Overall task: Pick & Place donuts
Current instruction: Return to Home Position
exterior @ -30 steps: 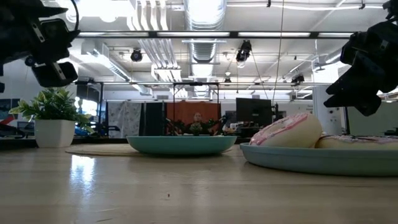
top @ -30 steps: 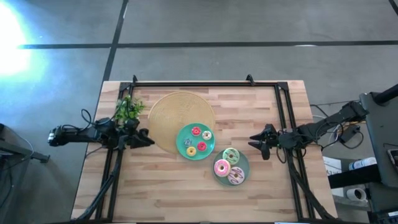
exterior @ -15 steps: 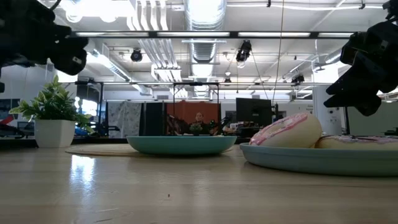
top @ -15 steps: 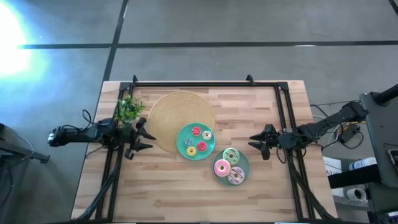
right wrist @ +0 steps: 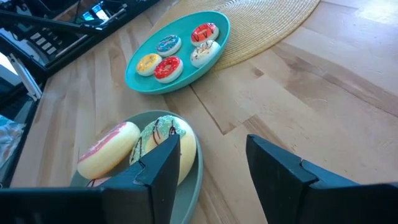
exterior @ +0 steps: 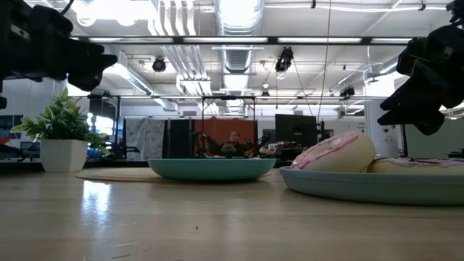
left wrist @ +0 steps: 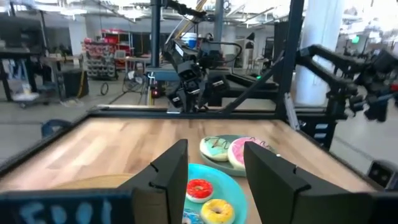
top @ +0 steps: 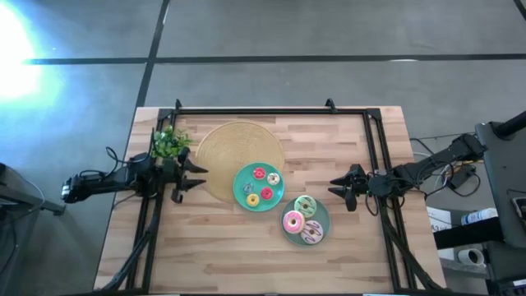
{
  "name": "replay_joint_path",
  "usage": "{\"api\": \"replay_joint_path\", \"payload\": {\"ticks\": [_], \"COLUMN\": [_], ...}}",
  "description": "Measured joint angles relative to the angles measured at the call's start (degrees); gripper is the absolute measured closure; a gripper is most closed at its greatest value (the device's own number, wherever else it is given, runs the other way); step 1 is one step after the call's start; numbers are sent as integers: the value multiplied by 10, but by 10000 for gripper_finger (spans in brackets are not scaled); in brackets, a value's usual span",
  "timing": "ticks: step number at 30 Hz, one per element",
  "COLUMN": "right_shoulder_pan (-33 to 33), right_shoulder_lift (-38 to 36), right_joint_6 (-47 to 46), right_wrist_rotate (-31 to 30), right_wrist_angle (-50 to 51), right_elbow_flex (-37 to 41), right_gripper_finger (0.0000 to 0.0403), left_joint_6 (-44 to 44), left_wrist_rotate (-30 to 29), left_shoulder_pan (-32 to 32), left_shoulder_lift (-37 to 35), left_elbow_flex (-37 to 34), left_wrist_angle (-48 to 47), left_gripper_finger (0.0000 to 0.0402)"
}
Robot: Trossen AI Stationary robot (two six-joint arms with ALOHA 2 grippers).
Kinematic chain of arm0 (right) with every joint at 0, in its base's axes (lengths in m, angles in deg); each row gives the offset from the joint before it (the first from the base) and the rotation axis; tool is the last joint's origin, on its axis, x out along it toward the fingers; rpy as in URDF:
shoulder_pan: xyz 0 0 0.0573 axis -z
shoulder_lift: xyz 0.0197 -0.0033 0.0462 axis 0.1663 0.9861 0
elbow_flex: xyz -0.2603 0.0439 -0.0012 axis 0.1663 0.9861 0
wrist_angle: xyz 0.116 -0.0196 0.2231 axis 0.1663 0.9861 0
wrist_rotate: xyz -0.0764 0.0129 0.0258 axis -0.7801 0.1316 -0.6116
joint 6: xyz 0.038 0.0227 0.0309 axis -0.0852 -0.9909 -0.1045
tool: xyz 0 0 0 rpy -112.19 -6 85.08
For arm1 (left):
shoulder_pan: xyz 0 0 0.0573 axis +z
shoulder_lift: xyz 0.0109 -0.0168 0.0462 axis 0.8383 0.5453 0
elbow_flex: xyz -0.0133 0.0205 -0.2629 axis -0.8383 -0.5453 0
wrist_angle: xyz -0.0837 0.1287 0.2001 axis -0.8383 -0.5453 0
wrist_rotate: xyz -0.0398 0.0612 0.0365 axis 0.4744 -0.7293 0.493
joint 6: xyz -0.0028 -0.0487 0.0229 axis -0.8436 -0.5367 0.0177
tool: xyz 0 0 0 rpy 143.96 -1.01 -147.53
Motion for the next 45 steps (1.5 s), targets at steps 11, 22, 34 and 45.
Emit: {"api": "replay_joint_path", "payload": {"ticks": [11,22,34,45], "right_shoulder_pan": [0,0,0,61], "right_shoulder_lift": [0,0,0,-78], "right_joint_6": [0,0,60,397], "right_wrist_rotate": [0,0,-1,66], "right_wrist_angle": [0,0,-23,-154], "right_elbow_flex": [0,0,0,7], "right_gripper_finger": [227,227,227,225], "left_joint_6": [-88,-89,-89,-89], "left_wrist_rotate": [0,0,-2,-2], "left_shoulder_pan": [0,0,0,0], "left_shoulder_lift": [16,19,19,19], "left_elbow_flex": [0,0,0,0], "left_wrist_angle": [4,7,8,8], "left_gripper_finger": [271,271,271,271]}}
